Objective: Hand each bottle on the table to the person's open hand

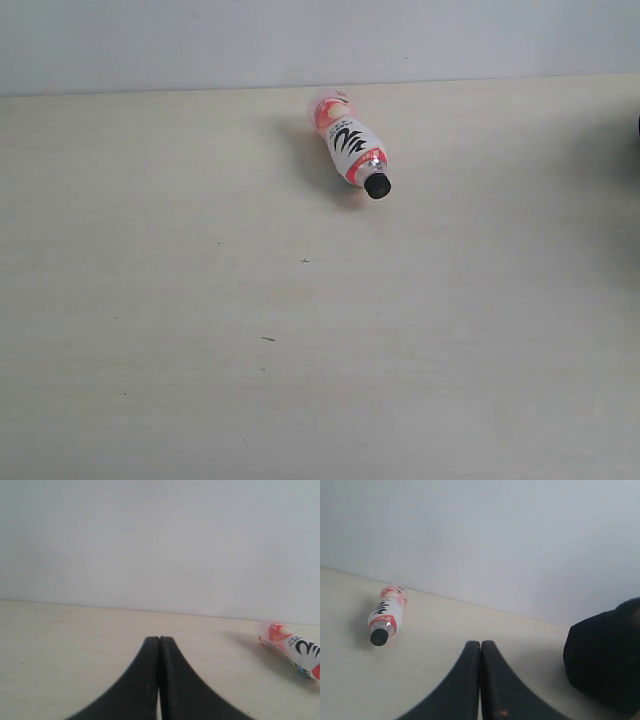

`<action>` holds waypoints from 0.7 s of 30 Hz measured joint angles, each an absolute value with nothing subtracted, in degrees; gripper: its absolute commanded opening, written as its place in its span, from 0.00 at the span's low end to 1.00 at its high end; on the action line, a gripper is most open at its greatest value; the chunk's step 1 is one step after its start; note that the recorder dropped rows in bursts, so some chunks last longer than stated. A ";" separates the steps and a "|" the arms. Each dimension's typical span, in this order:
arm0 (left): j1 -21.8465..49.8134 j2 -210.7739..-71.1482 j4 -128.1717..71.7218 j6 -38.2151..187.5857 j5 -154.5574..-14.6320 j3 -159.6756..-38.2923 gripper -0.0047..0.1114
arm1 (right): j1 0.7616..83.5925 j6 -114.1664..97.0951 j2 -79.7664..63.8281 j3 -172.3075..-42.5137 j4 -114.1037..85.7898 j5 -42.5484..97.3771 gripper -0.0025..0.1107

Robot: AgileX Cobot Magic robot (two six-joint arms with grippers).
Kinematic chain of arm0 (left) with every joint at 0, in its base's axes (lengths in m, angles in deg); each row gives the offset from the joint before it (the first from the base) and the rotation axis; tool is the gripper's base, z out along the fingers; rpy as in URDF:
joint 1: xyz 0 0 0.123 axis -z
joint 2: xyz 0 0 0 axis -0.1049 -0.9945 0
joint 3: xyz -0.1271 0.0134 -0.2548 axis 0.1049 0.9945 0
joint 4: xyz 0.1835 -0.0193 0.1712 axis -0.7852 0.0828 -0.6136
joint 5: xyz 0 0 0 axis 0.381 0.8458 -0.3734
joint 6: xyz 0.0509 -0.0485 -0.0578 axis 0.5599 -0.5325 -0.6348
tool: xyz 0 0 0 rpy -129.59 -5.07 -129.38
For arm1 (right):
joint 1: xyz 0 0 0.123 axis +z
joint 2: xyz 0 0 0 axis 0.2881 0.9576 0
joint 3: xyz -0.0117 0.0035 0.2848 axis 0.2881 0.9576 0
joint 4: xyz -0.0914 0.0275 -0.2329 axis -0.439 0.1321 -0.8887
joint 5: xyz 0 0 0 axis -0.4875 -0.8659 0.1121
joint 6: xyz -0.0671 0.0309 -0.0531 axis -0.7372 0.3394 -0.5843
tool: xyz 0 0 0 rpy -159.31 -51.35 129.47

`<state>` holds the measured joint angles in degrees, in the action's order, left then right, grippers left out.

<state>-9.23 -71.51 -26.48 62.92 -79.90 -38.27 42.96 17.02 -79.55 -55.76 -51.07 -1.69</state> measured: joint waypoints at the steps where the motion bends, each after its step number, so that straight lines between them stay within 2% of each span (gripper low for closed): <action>1: -9.23 -71.51 -26.48 62.92 -79.90 -38.27 0.04 | 42.96 17.13 -79.55 -55.76 -50.93 -1.97 0.02; 21: -9.23 -71.51 -26.48 62.92 -79.90 -38.27 0.04 | 42.96 17.25 -79.55 -55.76 -50.61 -2.69 0.02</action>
